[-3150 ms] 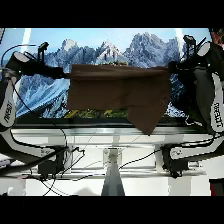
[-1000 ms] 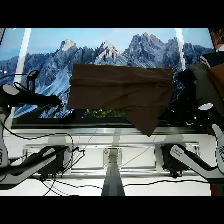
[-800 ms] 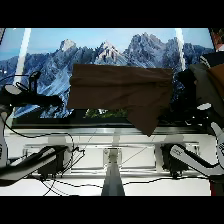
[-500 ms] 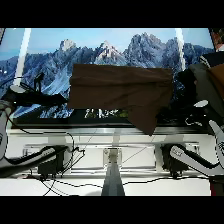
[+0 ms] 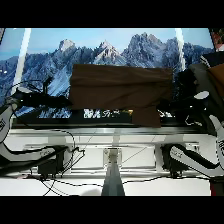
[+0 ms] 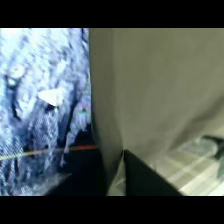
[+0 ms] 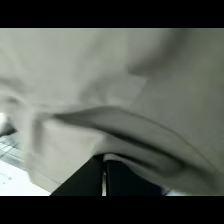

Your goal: Fold the clothes and pants, and hang the long-sleeved shirts on hangers.

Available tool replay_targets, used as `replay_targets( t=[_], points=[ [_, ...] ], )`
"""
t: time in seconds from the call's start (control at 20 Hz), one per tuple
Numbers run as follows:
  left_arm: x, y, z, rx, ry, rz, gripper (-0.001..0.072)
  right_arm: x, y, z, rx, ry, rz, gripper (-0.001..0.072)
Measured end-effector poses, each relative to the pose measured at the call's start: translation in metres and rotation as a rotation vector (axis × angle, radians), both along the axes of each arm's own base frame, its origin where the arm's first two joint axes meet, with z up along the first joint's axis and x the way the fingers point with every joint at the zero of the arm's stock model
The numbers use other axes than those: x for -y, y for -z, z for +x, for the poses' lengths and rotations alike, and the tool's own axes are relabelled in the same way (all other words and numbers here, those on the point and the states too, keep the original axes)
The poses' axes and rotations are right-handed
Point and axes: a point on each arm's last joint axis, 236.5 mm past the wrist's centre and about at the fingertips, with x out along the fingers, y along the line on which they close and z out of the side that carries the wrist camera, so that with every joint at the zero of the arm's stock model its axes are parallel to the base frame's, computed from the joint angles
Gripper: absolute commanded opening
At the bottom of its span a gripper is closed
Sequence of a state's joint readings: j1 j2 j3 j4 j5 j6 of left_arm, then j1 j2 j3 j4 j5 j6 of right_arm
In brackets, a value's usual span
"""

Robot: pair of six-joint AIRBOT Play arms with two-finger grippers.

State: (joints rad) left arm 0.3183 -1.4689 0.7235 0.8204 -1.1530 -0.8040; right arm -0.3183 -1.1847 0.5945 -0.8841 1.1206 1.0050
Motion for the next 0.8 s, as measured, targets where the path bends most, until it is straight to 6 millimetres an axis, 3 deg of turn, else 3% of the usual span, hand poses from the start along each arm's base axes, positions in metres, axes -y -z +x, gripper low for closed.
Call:
replay_targets(
  t=[0.2, 0.4, 0.6, 0.8],
  points=[
    [0.004, -0.016, 0.002, 0.030, 0.077, -0.038, 0.0014, -0.003, -0.037, 0.037, 0.108, -0.005, 0.022, 0.0014],
    [0.001, -0.056, 0.025, 0.127, 0.128, -0.080, 0.0014, -0.028, -0.088, 0.079, 0.254, -0.029, 0.079, 0.0015],
    [0.012, -0.112, 0.082, 0.319, 0.019, -0.191, 0.0014, -0.041, -0.127, 0.133, 0.446, 0.045, 0.052, 0.0014],
    [0.021, -0.131, 0.162, 0.508, -0.214, -0.166, 0.0014, -0.018, -0.137, 0.188, 0.561, 0.285, -0.022, 0.0014]
  ],
)
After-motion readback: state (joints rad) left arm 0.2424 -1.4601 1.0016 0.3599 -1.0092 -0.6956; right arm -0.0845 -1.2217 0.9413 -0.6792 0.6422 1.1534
